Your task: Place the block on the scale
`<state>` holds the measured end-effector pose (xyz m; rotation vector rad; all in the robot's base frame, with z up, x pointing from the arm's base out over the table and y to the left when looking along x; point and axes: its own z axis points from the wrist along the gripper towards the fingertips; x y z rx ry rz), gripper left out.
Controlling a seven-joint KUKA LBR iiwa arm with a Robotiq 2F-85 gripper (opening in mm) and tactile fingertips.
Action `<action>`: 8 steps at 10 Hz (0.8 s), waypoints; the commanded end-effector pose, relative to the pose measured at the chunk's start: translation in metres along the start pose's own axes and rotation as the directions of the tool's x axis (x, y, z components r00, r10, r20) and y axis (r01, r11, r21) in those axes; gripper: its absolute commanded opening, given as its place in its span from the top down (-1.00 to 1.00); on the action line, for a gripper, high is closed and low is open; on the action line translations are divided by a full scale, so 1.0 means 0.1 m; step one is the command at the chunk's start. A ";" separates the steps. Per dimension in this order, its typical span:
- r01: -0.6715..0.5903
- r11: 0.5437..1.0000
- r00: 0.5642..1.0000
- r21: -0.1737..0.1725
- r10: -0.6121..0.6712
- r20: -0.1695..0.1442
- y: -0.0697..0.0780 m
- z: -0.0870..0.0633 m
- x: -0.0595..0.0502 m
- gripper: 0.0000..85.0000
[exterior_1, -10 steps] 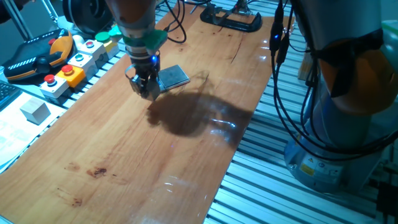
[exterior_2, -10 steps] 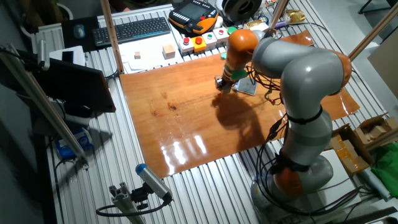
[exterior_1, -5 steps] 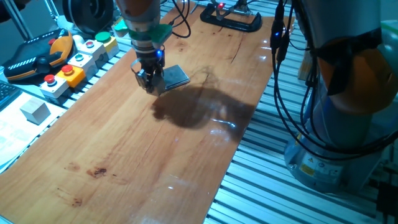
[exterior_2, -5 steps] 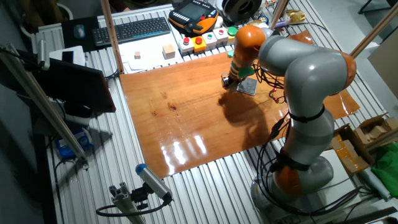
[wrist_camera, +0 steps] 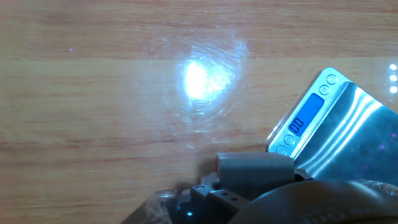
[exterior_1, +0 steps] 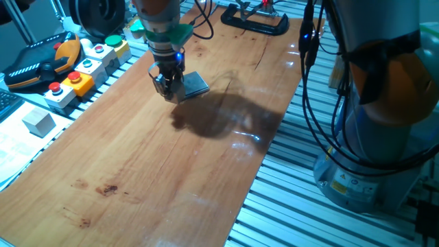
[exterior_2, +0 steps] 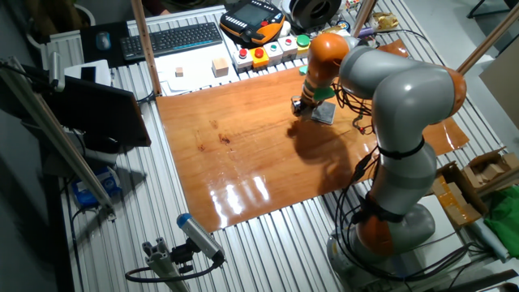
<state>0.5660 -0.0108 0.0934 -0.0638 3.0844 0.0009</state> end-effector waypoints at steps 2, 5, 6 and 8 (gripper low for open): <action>-0.007 1.000 1.000 0.002 0.007 0.014 0.00 0.00 0.00 0.98; -0.049 0.999 0.999 -0.001 0.049 -0.012 0.00 0.00 0.00 0.98; -0.044 0.999 0.999 0.005 0.044 -0.010 0.00 0.00 0.00 0.98; -0.029 1.000 1.000 -0.009 0.029 -0.002 0.00 0.00 0.00 0.98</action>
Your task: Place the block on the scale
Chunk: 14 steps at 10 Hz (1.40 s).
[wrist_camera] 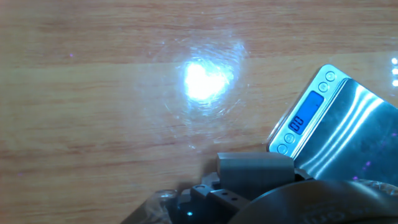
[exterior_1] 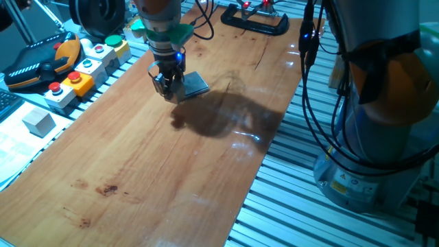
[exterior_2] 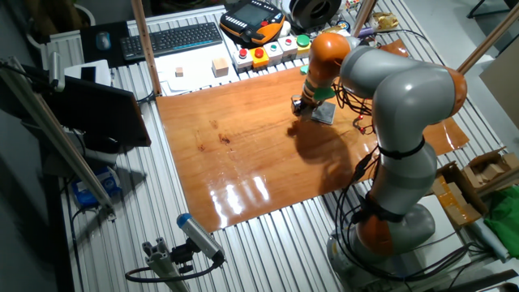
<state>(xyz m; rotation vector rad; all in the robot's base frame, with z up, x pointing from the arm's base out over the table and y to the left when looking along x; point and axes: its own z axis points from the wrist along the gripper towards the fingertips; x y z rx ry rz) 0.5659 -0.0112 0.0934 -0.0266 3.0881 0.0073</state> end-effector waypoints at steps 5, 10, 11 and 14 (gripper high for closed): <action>0.027 1.000 1.000 0.014 -0.027 -0.011 -0.01 -0.01 0.00 0.98; 0.047 0.999 0.999 0.013 -0.047 0.011 -0.41 -0.03 -0.03 0.98; 0.050 0.999 0.999 0.011 -0.050 0.015 -0.49 -0.04 -0.05 0.98; 0.060 0.998 0.998 0.007 -0.060 0.029 -0.71 -0.04 -0.11 0.98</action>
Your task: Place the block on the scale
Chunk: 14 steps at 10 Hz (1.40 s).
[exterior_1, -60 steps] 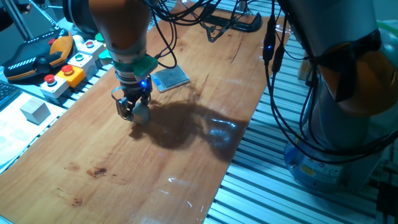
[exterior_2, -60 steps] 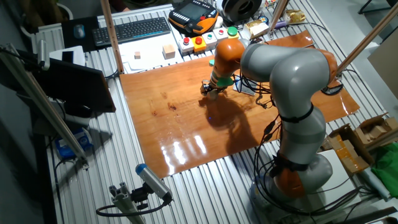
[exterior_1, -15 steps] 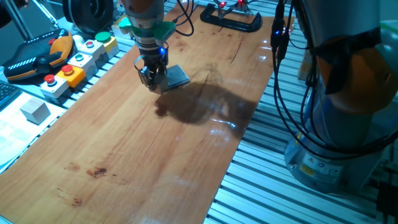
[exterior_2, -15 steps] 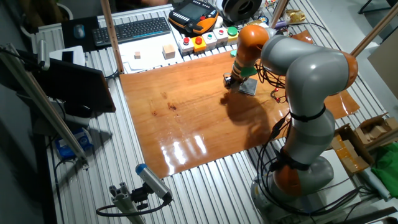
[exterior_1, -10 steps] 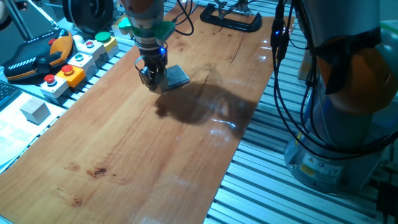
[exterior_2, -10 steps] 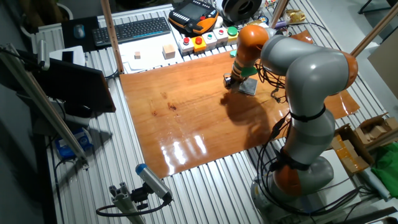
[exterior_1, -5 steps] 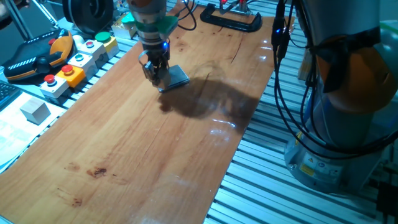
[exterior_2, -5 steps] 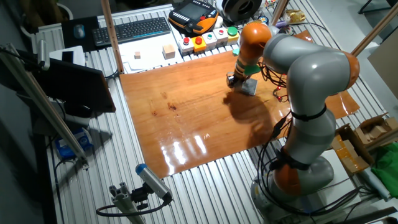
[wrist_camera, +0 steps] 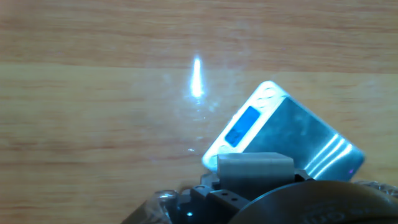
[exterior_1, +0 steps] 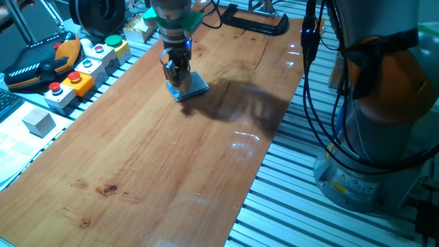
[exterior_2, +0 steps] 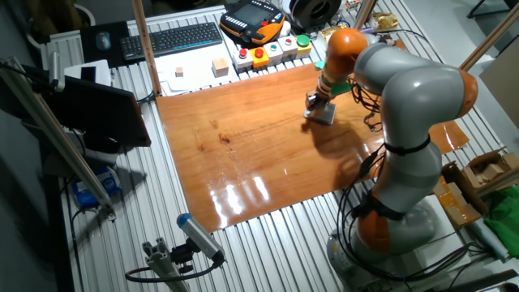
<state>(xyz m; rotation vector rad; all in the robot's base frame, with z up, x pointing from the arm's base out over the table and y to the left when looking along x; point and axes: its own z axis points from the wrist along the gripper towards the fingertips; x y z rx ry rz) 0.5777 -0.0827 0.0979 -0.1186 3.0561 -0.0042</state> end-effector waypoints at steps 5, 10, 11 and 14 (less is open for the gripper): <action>-0.002 1.000 1.000 -0.016 0.002 0.010 -0.25 0.07 -0.03 0.98; 0.005 1.000 1.000 -0.022 -0.005 0.030 -0.41 0.21 -0.05 0.98; 0.005 1.000 1.000 -0.022 -0.005 0.026 -0.43 0.22 -0.06 0.98; 0.005 1.000 1.000 -0.022 -0.005 0.023 -0.47 0.25 -0.05 0.98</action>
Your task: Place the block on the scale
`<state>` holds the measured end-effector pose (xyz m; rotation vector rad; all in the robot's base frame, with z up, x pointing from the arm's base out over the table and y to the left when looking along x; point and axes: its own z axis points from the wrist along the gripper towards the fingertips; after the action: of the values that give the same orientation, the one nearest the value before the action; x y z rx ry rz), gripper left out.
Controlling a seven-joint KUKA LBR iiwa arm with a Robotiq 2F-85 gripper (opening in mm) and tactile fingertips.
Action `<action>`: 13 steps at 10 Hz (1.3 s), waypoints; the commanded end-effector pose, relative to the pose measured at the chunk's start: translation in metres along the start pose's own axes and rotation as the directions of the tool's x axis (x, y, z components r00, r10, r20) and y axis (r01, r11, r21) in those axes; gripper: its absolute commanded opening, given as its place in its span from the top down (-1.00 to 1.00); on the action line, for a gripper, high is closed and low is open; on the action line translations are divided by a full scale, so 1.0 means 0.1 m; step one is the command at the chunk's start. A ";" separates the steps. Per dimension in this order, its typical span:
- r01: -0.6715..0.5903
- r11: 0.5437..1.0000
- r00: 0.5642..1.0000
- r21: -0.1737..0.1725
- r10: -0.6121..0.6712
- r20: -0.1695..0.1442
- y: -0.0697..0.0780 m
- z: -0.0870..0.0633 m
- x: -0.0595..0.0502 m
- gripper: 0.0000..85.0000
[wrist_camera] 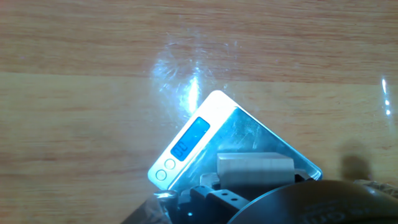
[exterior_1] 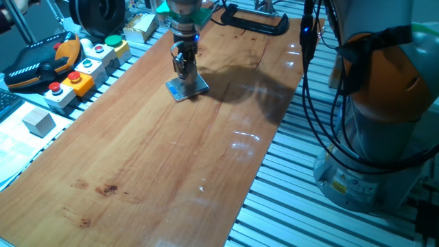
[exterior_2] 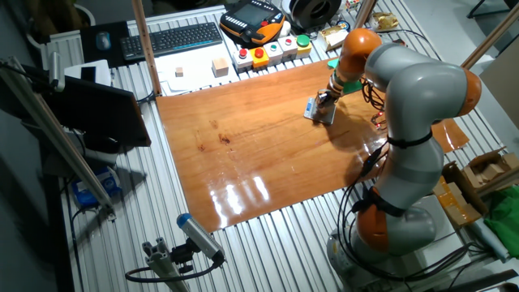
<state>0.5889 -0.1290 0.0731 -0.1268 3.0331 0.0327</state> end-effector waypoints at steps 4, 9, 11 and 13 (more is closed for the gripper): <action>-0.008 1.000 1.000 -0.002 0.008 -0.004 0.00 0.02 0.00 0.98; -0.006 1.000 1.000 -0.001 0.006 -0.003 -0.01 0.06 -0.02 0.98; -0.005 1.000 1.000 0.000 0.005 0.000 -0.03 0.08 -0.03 0.98; 0.001 1.000 1.000 0.004 -0.001 0.000 -0.05 0.09 -0.04 0.98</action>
<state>0.5941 -0.1333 0.0649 -0.1270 3.0346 0.0263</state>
